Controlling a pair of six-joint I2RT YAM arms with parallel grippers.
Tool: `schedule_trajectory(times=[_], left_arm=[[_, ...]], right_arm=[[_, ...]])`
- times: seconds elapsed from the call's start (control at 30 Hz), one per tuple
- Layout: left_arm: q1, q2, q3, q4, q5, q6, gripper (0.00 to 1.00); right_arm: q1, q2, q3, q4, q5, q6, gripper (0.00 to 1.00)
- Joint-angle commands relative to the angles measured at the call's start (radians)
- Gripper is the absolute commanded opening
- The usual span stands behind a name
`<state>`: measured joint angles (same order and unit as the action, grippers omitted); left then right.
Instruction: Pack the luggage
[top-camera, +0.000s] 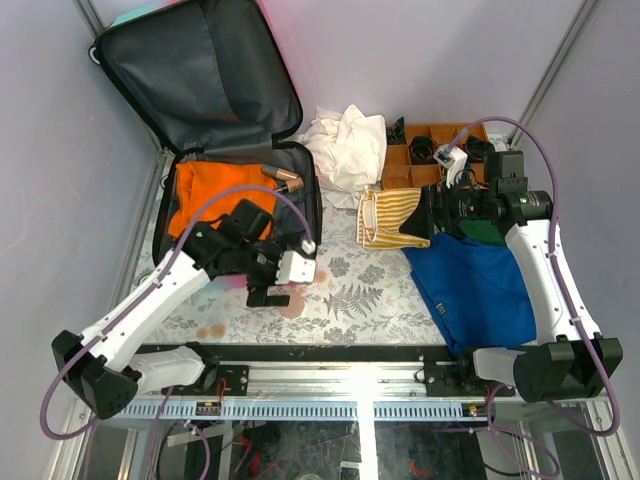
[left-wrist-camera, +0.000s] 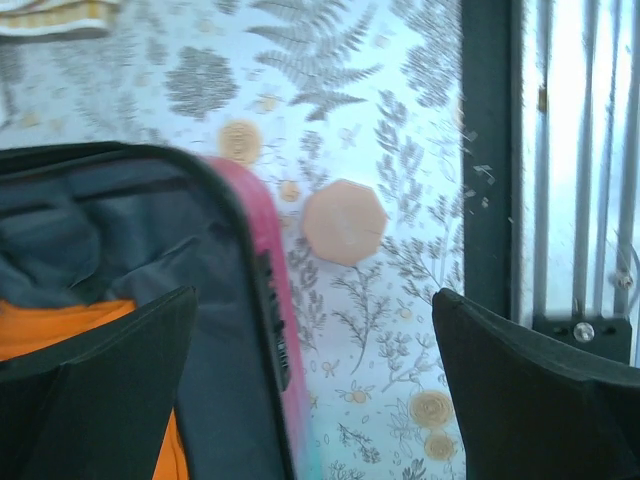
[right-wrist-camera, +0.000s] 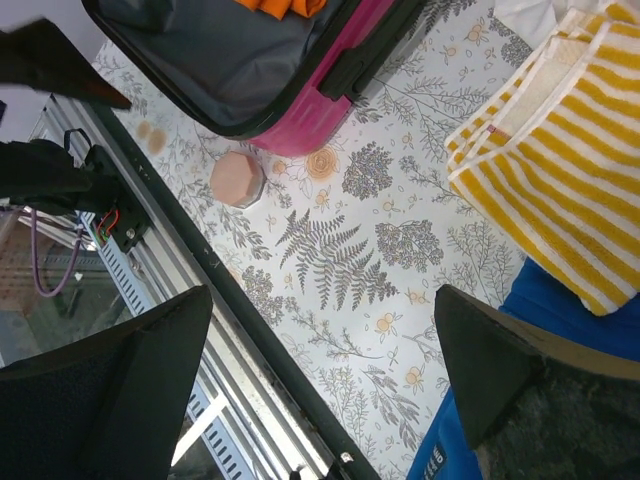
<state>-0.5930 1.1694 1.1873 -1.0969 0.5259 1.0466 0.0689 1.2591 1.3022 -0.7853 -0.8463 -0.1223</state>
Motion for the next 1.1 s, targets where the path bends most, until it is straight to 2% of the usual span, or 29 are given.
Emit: schedule_trajectory(times=[0.0, 0.17, 0.33, 0.63, 0.93, 1.07], left_arm=[[-0.139, 0.004, -0.082, -0.013, -0.153, 0.056, 0.98], [-0.244, -0.039, -0.237, 0.153, -0.168, 0.107, 0.98], [-0.26, 0.009, -0.33, 0.253, -0.17, 0.234, 1.0], [-0.238, 0.183, -0.343, 0.343, -0.203, 0.341, 1.0], [-0.155, 0.334, -0.299, 0.326, -0.246, 0.458, 1.0], [-0.155, 0.362, -0.295, 0.339, -0.237, 0.475, 0.92]], right_arm=[[-0.006, -0.036, 0.028, -0.011, 0.022, -0.029, 0.99], [-0.038, -0.048, 0.009, 0.015, 0.004, -0.004, 0.99], [-0.057, -0.047, 0.006, 0.026, -0.02, 0.014, 0.99], [-0.069, -0.04, 0.002, 0.029, -0.051, 0.028, 0.99], [-0.069, -0.018, -0.001, 0.049, -0.077, 0.051, 0.99], [-0.069, -0.008, 0.002, 0.054, -0.08, 0.056, 0.99]])
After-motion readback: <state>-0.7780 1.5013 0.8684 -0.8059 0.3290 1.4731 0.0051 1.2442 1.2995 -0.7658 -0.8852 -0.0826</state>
